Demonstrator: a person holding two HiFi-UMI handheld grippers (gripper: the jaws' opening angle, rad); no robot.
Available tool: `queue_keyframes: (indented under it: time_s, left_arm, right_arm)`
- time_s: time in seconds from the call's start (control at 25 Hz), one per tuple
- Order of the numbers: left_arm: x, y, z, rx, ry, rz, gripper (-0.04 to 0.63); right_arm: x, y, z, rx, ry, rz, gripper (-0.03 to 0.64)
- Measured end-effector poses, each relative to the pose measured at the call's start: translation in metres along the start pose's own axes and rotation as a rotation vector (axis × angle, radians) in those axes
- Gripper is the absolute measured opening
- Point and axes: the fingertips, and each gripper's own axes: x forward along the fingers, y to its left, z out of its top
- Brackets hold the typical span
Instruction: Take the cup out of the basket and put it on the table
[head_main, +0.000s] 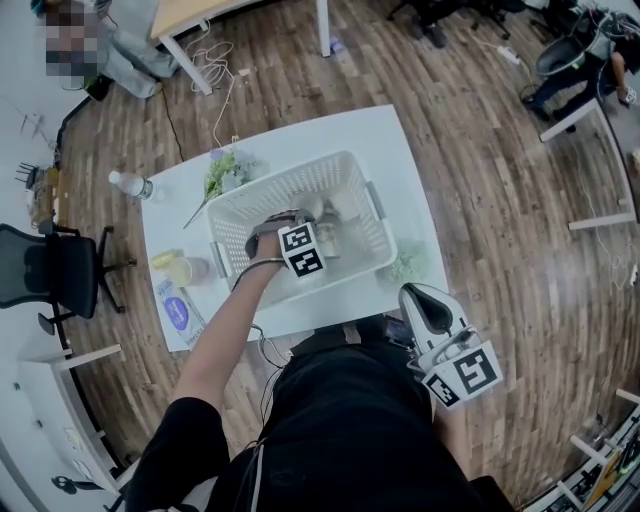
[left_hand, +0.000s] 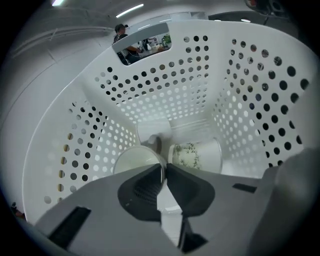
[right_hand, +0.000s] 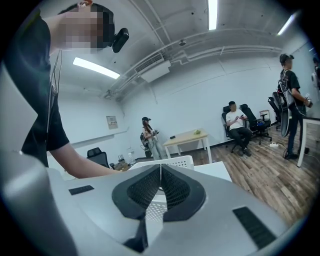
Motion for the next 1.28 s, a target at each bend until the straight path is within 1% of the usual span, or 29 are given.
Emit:
queue_keyframes:
  time_s: [0.16,0.24,0.36,0.48,0.56,0.68,0.88,1.04,1.12,1.28]
  left_arm:
    - [-0.002,-0.004,-0.001,0.041,0.015,-0.002,0.040]
    - [-0.005,-0.005,-0.001,0.047,0.021,0.006,0.040]
    - [-0.014,-0.005,0.000,0.033,0.017,0.031,0.040]
    - [-0.030,-0.003,0.004,0.000,-0.006,0.074,0.040]
    - [-0.046,0.001,0.010,-0.025,-0.028,0.116,0.040]
    - [-0.074,0.010,0.018,-0.057,-0.052,0.205,0.041]
    - [-0.143,0.020,0.031,-0.097,-0.073,0.356,0.041]
    - [-0.200,0.016,0.024,-0.174,-0.077,0.458,0.041]
    - [-0.228,0.013,0.015,-0.212,-0.064,0.496,0.043]
    - [-0.266,0.003,-0.016,-0.263,0.010,0.547,0.044]
  right_arm:
    - [-0.001,0.000,0.002,-0.002,-0.002,-0.001,0.025]
    - [-0.002,-0.001,0.003,-0.003,-0.006,-0.001,0.026]
    - [-0.003,-0.002,0.003,-0.005,-0.009,0.003,0.026]
    - [-0.002,0.000,0.003,-0.010,-0.010,0.017,0.026]
    - [0.000,0.001,0.005,-0.015,-0.012,0.033,0.026]
    - [0.004,0.002,0.006,-0.020,-0.015,0.063,0.026]
    - [0.014,0.009,0.008,-0.023,-0.007,0.132,0.026]
    - [0.025,0.018,0.012,-0.028,-0.005,0.201,0.026]
    - [0.030,0.023,0.015,-0.033,0.004,0.237,0.026]
    - [0.042,0.031,0.014,-0.036,0.029,0.301,0.026]
